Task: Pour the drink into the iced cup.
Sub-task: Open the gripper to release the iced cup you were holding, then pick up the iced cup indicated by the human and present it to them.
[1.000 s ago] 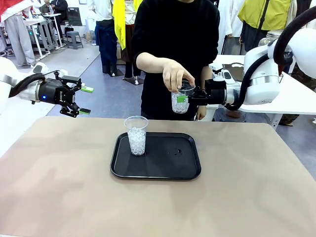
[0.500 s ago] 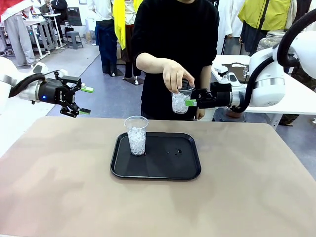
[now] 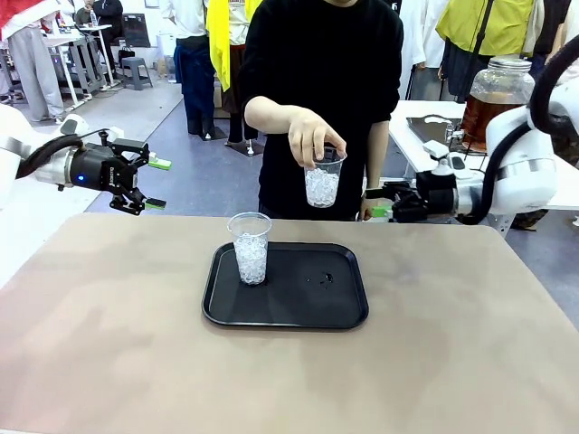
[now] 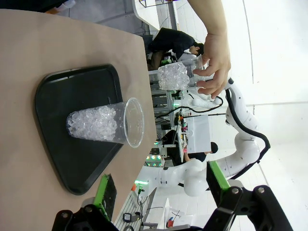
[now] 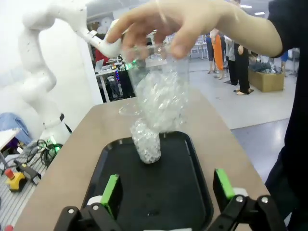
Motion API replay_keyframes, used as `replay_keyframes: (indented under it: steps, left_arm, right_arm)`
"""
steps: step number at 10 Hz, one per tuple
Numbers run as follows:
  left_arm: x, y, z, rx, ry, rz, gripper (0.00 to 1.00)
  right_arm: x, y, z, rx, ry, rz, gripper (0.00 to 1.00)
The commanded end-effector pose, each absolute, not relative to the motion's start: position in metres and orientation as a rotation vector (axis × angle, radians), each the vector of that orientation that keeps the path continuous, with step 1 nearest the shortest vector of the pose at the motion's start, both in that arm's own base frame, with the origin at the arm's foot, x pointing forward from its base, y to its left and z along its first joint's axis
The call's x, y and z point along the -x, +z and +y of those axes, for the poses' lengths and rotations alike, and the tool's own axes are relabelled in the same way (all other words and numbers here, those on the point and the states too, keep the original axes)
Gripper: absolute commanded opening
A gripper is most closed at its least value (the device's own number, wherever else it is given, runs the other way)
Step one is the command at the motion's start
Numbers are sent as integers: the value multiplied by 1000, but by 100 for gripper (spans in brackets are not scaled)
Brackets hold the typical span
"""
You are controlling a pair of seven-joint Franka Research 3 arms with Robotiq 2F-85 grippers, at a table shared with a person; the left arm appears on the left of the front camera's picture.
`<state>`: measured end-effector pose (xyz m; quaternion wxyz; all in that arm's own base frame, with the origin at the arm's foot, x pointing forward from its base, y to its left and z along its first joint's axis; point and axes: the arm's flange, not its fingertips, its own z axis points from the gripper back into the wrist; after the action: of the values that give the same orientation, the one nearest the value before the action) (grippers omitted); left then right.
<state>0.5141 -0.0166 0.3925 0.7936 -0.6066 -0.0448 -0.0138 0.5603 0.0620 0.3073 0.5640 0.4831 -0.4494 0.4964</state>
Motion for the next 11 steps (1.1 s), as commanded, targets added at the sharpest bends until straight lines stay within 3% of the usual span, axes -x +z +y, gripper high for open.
replay_keyframes:
  steps: [1,4,7,11]
  left_arm:
    - [-514,394,-16,1304,-31,-99,100]
    - [-514,394,-16,1304,-31,-99,100]
    - [-514,394,-16,1304,-31,-99,100]
    - [-514,394,-16,1304,-31,-99,100]
  right_arm:
    - [-541,301,41,-1156,1242,-1141,100]
    - [-529,285,20,-1252,1198,-1176,100]
    - [-530,290,25,-1173,1213,-1140,100]
    - [-531,282,18,-1239,1167,-1165,100]
